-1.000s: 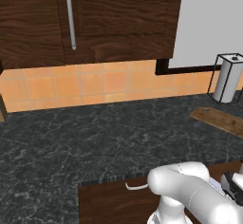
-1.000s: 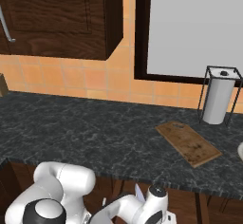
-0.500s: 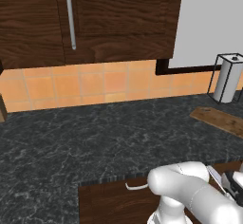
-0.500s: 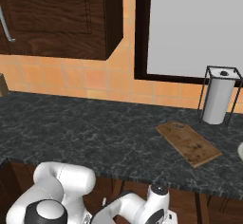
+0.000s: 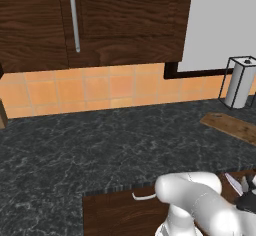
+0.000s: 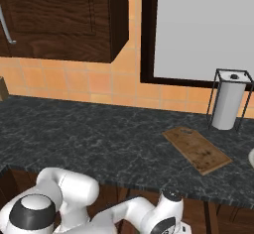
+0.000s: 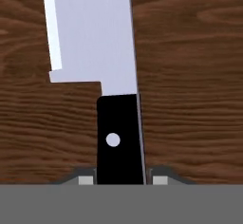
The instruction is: Pick up the knife from the drawer and place it on the cutting board. Then place the meat from the plate to the cutting board.
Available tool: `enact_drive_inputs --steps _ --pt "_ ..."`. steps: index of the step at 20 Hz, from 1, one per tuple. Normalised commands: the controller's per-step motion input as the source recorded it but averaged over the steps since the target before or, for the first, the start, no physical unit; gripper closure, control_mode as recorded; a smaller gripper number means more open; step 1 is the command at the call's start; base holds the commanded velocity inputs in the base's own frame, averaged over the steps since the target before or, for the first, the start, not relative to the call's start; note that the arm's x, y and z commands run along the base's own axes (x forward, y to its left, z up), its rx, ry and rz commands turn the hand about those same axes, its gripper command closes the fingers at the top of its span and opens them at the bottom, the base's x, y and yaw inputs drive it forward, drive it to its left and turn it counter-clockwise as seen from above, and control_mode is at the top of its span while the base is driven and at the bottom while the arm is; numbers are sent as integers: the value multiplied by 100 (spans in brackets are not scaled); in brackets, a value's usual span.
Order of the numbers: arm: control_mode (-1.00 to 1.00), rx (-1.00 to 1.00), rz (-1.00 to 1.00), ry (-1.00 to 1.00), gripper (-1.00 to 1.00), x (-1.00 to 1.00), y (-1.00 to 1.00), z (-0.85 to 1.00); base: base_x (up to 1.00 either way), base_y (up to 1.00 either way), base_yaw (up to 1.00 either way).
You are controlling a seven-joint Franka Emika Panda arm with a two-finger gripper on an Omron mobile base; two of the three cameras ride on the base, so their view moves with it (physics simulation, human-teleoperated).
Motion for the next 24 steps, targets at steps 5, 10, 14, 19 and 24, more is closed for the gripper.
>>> enact_drive_inputs --steps 5,10,14,19,24 --pt "-100 0 0 0 100 -89 -24 52 0 0 0" --pt "-100 0 0 0 100 -92 -5 78 0 0 0" --pt "-100 0 2 -5 100 -44 0 96 0 0 0" --pt "-100 0 4 -13 100 19 0 100 0 0 0" --pt "-100 0 8 -3 100 85 3 100 0 0 0"
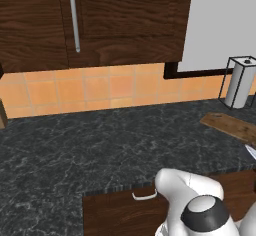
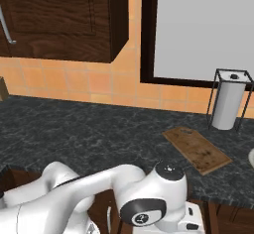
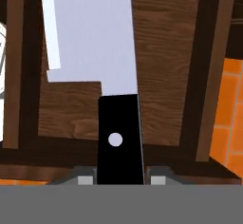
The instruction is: Pick up the knife from the drawer and place it on the cutting board. Then place the meat from the plate to the cutting board.
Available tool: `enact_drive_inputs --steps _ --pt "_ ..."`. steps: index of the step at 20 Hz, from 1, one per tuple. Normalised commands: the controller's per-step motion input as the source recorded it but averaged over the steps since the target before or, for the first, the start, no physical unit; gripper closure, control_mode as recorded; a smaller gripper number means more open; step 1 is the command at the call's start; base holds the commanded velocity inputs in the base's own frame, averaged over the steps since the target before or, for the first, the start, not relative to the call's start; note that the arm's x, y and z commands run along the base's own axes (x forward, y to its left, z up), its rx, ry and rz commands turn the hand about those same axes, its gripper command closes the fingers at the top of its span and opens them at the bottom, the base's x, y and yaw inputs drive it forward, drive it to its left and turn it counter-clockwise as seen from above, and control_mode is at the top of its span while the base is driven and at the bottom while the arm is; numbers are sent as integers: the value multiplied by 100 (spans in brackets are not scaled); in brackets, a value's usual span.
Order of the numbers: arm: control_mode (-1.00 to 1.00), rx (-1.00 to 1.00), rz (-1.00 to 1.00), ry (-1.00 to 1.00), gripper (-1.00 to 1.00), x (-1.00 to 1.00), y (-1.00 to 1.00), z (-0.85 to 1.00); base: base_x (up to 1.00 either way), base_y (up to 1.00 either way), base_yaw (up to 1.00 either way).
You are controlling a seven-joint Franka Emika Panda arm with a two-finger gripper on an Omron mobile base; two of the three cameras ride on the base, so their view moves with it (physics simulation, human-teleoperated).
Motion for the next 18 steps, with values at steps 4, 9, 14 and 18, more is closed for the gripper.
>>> enact_drive_inputs --steps 4,9,14,18 --pt "-100 0 14 0 100 100 6 81 0 0 0" --pt "-100 5 23 0 100 100 1 47 0 0 0" --pt "-100 8 25 -1 100 100 0 9 0 0 0" --pt "-100 3 7 0 100 87 11 -3 0 0 0"
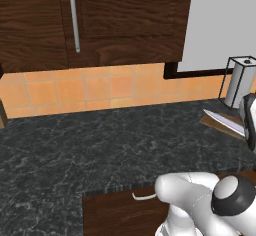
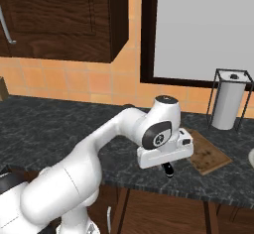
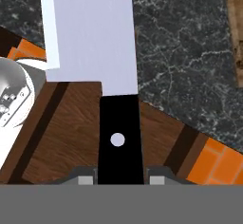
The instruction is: Pick up the knife from the drawer and place it on the cutting board. Then place the meat from the plate to the cutting board.
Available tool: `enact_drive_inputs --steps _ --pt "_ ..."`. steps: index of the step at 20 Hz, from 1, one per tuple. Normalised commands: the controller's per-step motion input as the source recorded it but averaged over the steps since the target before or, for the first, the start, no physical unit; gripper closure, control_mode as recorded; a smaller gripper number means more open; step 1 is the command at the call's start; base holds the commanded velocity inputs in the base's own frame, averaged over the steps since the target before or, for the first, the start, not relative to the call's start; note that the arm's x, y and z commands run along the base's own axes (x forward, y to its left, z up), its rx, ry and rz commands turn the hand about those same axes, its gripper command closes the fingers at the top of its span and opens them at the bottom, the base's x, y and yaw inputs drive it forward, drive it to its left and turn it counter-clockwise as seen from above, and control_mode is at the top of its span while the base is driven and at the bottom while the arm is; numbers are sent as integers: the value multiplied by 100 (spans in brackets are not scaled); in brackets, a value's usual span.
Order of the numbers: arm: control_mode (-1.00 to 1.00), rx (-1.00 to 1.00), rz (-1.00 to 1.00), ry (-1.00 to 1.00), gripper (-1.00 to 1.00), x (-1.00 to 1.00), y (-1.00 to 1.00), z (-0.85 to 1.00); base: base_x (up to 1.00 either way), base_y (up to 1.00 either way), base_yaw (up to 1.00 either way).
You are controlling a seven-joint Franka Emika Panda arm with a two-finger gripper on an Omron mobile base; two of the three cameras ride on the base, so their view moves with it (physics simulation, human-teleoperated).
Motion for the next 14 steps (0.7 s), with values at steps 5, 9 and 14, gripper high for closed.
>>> enact_drive_inputs --steps 5,9,14 --pt "-100 0 0 0 100 46 14 0 0 0 0" --pt "-100 0 0 0 100 76 0 -8 0 0 0" --pt "-100 0 0 1 100 60 0 -21 0 0 0"
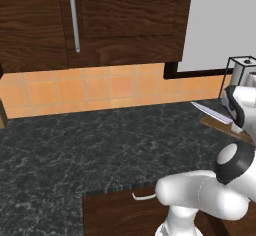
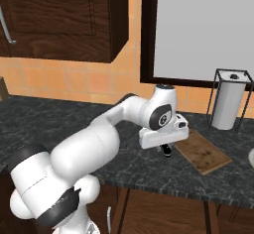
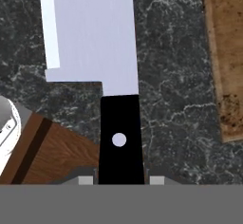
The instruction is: Pick up the knife from the drawer and place it on the cutting board. Then place the meat from the plate to the cutting board.
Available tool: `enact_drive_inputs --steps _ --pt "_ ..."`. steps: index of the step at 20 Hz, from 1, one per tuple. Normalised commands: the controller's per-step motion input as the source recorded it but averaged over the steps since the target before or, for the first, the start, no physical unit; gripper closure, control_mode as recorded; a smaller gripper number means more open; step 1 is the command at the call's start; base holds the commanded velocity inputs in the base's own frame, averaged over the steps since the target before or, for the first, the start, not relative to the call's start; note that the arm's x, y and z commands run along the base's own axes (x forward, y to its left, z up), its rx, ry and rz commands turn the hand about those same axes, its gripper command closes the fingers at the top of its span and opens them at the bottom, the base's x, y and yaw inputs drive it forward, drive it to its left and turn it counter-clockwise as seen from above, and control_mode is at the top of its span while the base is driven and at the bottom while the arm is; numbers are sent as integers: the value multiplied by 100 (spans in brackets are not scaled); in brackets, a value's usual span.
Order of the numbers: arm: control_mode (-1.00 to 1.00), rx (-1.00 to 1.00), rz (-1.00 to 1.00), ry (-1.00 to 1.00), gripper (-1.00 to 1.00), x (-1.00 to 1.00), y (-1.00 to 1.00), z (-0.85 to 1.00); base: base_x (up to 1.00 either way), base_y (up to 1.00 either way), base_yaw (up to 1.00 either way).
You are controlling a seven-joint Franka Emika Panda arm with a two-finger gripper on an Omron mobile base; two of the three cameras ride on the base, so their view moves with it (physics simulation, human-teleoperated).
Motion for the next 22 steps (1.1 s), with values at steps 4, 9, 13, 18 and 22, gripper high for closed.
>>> enact_drive_inputs --steps 4,9,13,18,22 --pt "-100 0 0 2 100 28 -12 -23 0 0 0" --pt "-100 0 1 1 100 1 -32 -12 0 0 0" --pt "-100 0 5 0 100 0 -36 -19 0 0 0" --pt "-100 0 8 0 100 2 -20 -26 0 0 0" --pt "-100 0 7 -7 100 13 -22 -15 0 0 0"
